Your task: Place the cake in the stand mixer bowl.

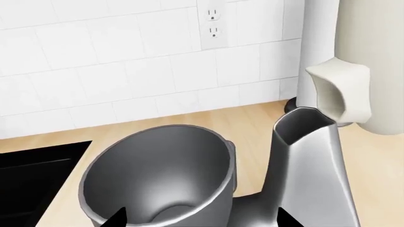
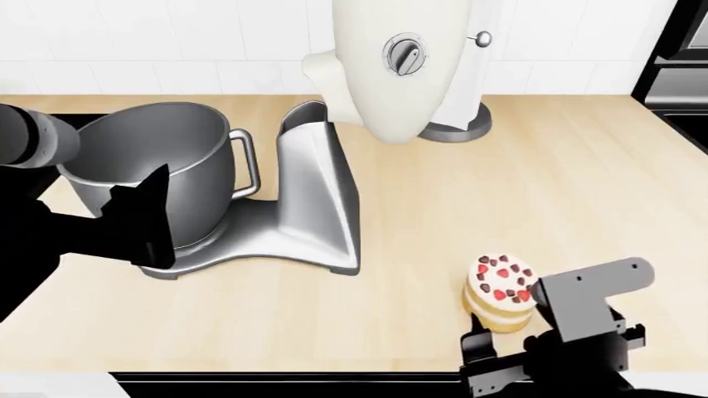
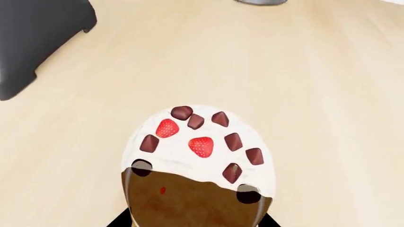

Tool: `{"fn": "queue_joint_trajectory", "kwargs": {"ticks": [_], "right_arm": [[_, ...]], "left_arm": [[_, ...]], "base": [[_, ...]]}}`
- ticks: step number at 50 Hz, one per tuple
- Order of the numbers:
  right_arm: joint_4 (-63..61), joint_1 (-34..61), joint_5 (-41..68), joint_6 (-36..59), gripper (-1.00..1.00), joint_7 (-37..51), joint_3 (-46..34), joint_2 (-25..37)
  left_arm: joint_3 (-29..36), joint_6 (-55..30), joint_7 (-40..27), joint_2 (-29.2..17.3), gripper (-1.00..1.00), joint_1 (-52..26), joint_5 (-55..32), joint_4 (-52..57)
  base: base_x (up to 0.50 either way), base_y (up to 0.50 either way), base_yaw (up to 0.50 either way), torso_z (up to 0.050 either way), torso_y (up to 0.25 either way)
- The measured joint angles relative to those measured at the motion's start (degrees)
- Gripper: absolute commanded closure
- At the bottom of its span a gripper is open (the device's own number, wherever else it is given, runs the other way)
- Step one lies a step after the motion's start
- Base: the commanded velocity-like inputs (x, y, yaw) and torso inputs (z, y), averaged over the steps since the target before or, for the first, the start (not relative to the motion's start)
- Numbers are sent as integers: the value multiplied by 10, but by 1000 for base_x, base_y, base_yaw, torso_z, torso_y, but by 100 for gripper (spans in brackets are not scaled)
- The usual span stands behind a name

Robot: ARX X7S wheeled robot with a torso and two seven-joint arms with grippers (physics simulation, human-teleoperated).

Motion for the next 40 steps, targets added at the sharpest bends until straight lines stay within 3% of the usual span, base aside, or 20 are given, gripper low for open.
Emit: {"fn": "queue_joint_trajectory", "kwargs": {"ticks": [29,40], "right_arm": [[-119,38,153,-64,100,80,65,74],[-149,82,194,-80,100,75,67,84]], "left_arm": [[8,10,-1,-10,-100,-11,-7,5],[5,68,-13,-20,-100,-46,-93,12]], "base": [[0,0,0,0,0],[0,0,0,0,0]]}}
